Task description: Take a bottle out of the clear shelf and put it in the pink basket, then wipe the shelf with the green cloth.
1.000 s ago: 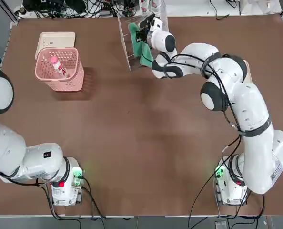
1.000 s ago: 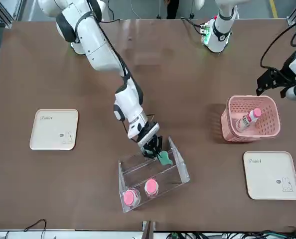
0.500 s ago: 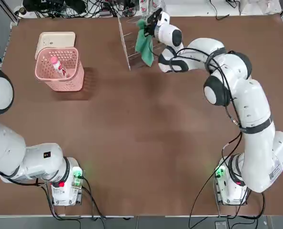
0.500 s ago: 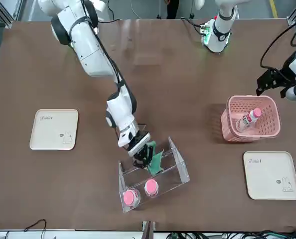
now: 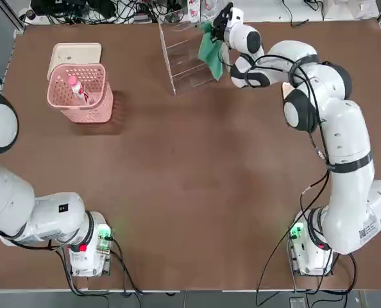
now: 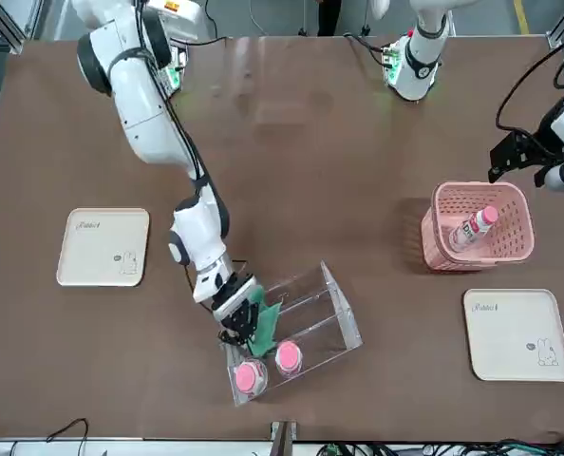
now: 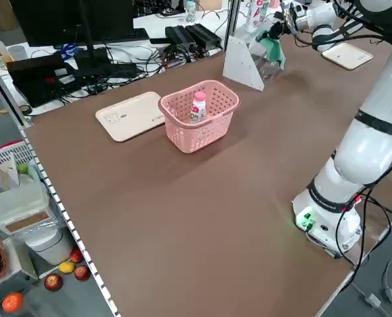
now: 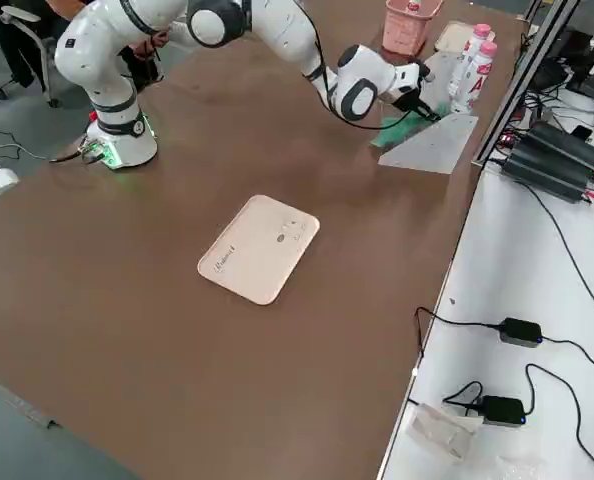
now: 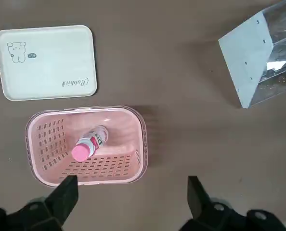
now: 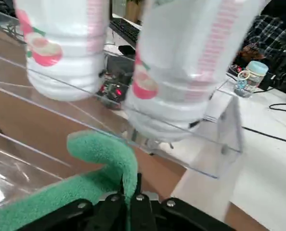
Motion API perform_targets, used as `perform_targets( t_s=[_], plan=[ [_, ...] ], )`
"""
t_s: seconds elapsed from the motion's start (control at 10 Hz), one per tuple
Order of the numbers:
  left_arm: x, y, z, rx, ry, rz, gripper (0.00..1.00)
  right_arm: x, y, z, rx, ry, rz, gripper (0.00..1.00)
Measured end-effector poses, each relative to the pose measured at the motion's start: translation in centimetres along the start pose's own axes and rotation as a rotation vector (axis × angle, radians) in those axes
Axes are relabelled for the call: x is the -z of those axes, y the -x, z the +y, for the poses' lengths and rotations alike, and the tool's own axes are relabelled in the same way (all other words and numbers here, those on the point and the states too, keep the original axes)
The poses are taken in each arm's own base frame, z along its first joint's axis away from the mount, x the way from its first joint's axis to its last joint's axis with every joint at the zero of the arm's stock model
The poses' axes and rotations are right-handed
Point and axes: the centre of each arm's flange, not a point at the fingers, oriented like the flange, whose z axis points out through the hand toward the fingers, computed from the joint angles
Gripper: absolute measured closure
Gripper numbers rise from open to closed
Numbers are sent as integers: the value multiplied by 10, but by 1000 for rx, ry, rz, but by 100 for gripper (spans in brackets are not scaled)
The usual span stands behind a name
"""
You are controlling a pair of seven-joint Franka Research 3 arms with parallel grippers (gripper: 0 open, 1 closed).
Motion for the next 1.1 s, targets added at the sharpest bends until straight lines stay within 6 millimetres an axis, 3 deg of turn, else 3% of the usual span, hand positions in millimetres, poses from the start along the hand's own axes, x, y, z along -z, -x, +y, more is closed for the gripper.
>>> perform_targets(
  t_s=[0.4,0.6,0.8,1.1],
  plan=[
    [0,0,0,0,0,0,0,26,-8,-4,-31,-26,-23,98],
    [0,0,0,0,0,0,0,47,-8,-18,-66,-61,-52,98],
    [0,0,0,0,0,0,0,76,-7,-30,-118,-84,-99,98],
    [0,0,0,0,0,0,0,125,-14,-30,-258,-77,-202,98]
  ],
)
